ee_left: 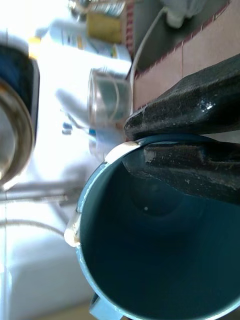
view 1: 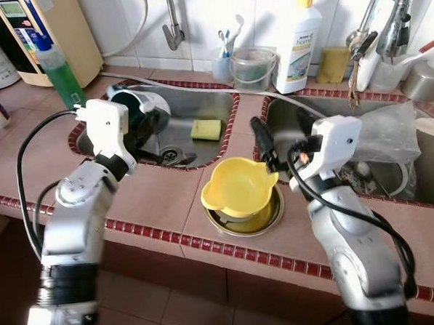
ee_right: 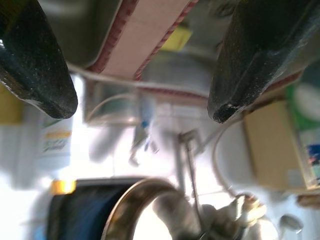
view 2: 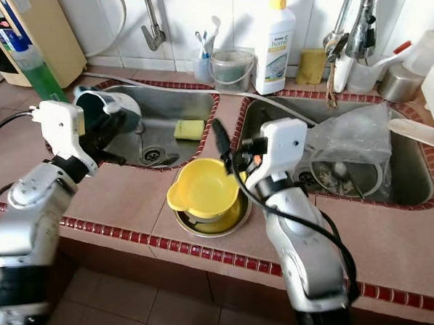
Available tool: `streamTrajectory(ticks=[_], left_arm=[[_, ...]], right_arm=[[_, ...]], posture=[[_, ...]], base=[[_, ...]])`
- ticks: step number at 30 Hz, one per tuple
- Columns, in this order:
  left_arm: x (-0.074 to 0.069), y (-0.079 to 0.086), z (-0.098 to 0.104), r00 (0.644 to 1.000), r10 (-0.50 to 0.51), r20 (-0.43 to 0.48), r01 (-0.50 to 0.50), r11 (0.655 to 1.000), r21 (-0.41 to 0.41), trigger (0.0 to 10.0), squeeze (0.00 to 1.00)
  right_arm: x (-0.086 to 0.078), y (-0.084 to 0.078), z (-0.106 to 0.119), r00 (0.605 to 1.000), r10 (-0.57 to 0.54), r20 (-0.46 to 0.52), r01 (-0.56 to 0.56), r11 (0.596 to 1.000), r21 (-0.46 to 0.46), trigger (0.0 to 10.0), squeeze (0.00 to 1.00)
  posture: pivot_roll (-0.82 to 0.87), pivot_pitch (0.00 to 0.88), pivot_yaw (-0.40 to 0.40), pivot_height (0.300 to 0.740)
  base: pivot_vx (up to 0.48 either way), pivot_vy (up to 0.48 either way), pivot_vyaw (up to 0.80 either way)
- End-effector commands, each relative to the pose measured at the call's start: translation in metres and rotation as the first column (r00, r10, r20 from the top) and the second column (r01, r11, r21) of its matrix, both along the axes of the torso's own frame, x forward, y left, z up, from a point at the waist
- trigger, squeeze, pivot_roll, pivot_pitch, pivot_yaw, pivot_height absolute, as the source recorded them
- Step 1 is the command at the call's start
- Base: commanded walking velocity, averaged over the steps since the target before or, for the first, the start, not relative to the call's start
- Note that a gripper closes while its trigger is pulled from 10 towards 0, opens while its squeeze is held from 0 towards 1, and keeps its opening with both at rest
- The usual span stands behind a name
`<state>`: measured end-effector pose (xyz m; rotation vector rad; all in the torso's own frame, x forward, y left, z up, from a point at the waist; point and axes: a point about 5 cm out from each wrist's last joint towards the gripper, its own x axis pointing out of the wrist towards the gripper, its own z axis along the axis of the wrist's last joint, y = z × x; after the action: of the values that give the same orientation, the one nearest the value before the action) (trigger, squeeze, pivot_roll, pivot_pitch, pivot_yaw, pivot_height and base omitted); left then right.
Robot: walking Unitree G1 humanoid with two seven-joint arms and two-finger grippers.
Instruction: Kitchen organization
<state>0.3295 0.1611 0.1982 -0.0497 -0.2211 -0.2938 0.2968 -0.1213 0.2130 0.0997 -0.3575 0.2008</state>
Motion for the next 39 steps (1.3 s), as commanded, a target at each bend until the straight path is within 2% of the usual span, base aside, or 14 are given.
streamTrajectory(ticks=[1, 8, 13, 20, 23, 26, 39], left_arm=[[-0.004, 0.0, 0.003, 0.997, 0.054, 0.061, -0.056, 0.998, 0.03, 10.0, 0.0], [-0.008, -0.017, -0.012, 0.994, 0.08, 0.071, -0.082, 0.997, 0.017, 10.0, 0.0], [-0.007, -0.023, -0.009, 0.993, 0.079, 0.086, -0.079, 0.997, 0.0, 10.0, 0.0], [-0.003, -0.024, -0.003, 0.99, 0.075, 0.122, -0.078, 0.997, 0.027, 10.0, 0.0], [-0.002, -0.026, -0.003, 0.99, 0.075, 0.117, -0.078, 0.996, 0.029, 10.0, 0.0], [0.0, -0.027, -0.008, 0.994, 0.082, 0.071, -0.083, 0.996, 0.019, 10.0, 0.0], [0.003, -0.031, -0.009, 0.997, 0.053, 0.052, -0.052, 0.999, -0.004, 10.0, 0.0]], right_arm=[[0.003, -0.001, 0.0, 0.999, -0.039, 0.019, 0.039, 0.999, -0.005, 10.0, 0.0], [0.011, 0.001, -0.006, 0.995, -0.079, 0.056, 0.081, 0.995, -0.051, 10.0, 0.0], [0.016, 0.0, -0.005, 0.992, -0.107, 0.071, 0.111, 0.992, -0.056, 10.0, 0.0], [0.021, -0.001, -0.005, 0.992, -0.101, 0.077, 0.105, 0.993, -0.046, 10.0, 0.0], [0.022, -0.002, -0.005, 0.992, -0.106, 0.073, 0.109, 0.993, -0.047, 10.0, 0.0], [0.024, -0.003, -0.006, 0.992, -0.115, 0.058, 0.117, 0.993, -0.031, 10.0, 0.0], [0.026, -0.001, -0.005, 0.992, -0.105, 0.067, 0.107, 0.994, -0.032, 10.0, 0.0]], posture=[[-0.06, 0.016, 0.011, 0.74], [-0.07, 0.0, 0.007, 0.74], [-0.07, 0.0, 0.004, 0.74], [-0.07, 0.0, 0.005, 0.74], [-0.08, 0.0, 0.006, 0.74], [-0.08, 0.0, 0.006, 0.74], [-0.08, 0.0, 0.001, 0.74]], base=[[0.0, 0.0, 0.0], [0.0, 0.0, 0.0], [0.0, 0.0, 0.0], [0.0, 0.0, 0.0], [0.0, 0.0, -0.6], [0.0, 0.0, -0.8], [0.0, 0.0, -0.79]])
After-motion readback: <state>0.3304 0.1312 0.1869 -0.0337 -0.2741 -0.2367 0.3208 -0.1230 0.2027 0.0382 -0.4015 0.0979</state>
